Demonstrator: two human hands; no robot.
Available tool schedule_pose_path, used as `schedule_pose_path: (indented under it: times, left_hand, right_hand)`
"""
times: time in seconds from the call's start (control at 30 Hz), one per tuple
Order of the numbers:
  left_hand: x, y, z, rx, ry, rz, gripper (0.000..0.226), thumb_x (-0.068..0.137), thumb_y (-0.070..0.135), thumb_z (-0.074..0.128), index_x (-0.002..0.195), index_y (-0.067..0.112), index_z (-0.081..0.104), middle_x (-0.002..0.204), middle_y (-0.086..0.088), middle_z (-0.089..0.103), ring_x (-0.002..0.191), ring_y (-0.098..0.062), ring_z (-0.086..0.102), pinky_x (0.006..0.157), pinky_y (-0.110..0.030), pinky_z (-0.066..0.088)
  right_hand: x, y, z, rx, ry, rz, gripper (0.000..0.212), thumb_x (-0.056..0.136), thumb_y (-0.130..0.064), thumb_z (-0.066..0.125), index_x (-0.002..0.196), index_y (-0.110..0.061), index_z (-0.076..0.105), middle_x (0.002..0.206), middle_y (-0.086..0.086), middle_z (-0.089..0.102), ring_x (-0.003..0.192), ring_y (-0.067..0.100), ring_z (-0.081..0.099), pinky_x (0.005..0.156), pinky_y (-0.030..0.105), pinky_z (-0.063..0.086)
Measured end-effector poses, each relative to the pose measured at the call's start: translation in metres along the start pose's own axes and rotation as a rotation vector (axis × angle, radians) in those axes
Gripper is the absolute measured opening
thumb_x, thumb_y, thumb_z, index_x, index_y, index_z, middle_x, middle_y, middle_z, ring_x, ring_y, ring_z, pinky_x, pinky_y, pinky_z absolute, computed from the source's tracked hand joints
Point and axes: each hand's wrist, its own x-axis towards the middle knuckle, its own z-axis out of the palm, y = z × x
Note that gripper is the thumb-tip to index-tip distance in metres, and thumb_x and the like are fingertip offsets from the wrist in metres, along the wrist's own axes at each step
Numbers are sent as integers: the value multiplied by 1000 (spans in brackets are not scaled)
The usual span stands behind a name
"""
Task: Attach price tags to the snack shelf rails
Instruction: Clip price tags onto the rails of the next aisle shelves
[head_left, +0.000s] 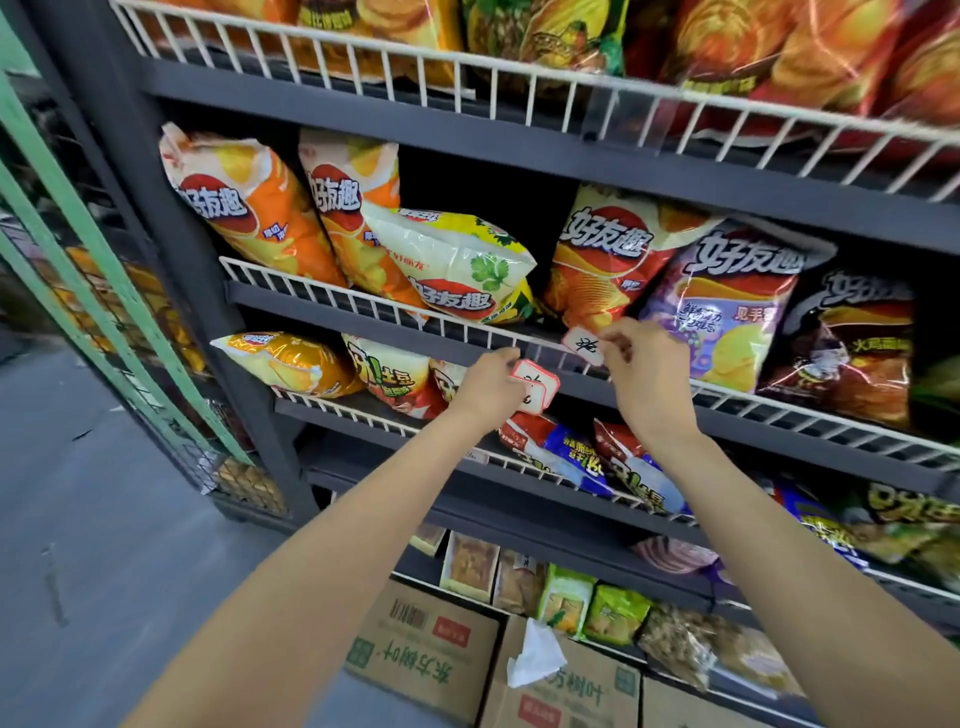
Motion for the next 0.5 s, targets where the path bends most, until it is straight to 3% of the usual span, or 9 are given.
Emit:
schedule_pose_path:
  times: [0.07, 0.13, 0.27, 0.33, 0.4, 0.5]
  left_hand:
    - [3, 4, 1, -19, -2, 1, 55, 90, 0, 49, 142, 6, 33, 142, -12, 45, 123, -23, 48, 95, -20, 40]
    - [4, 5, 4, -37, -5, 4, 55, 89, -1, 49, 142, 6, 35, 141, -12, 46, 126, -25, 47, 99, -25, 38]
    - [1, 2, 8, -58, 7, 12, 55, 89, -1, 51, 140, 10, 36, 131, -12, 53, 114, -24, 55, 87, -24, 41]
    - [-2, -2, 6, -75, -1, 7, 53, 88, -2, 51, 136, 15, 37, 108, -12, 59, 93, -21, 58, 77, -25, 43]
    - [-7, -7, 4, -42, -30, 1, 53, 87, -3, 48, 132, 22, 36, 76, -7, 51, 64, -16, 49, 58, -22, 40]
    - [-11, -14, 3, 95, -49, 16, 59, 85, -8, 45, 131, 28, 32, 56, -1, 37, 44, -11, 33, 36, -15, 27]
  right_hand:
    - [1, 3, 1, 0, -18, -9, 19, 89, -1, 52, 98, -5, 68, 87, 15, 67, 75, 27, 61, 72, 37, 52]
    - [1, 5, 1, -4, -32, -18, 19, 89, 0, 51, 98, -4, 68, 86, 16, 67, 76, 28, 62, 73, 37, 52]
    - [2, 5, 2, -32, -41, -45, 21, 89, 0, 51, 99, -4, 69, 90, 16, 66, 79, 28, 61, 75, 37, 51]
    - [4, 3, 3, -67, -42, -60, 22, 91, -2, 50, 103, -4, 68, 96, 16, 66, 84, 28, 60, 76, 33, 48]
    - [7, 2, 3, -101, -48, -64, 24, 92, -3, 48, 106, -4, 68, 101, 16, 65, 88, 28, 60, 73, 26, 41]
    - [10, 2, 6, -144, -55, -109, 24, 91, 0, 47, 108, -4, 65, 100, 17, 63, 87, 32, 60, 73, 34, 48]
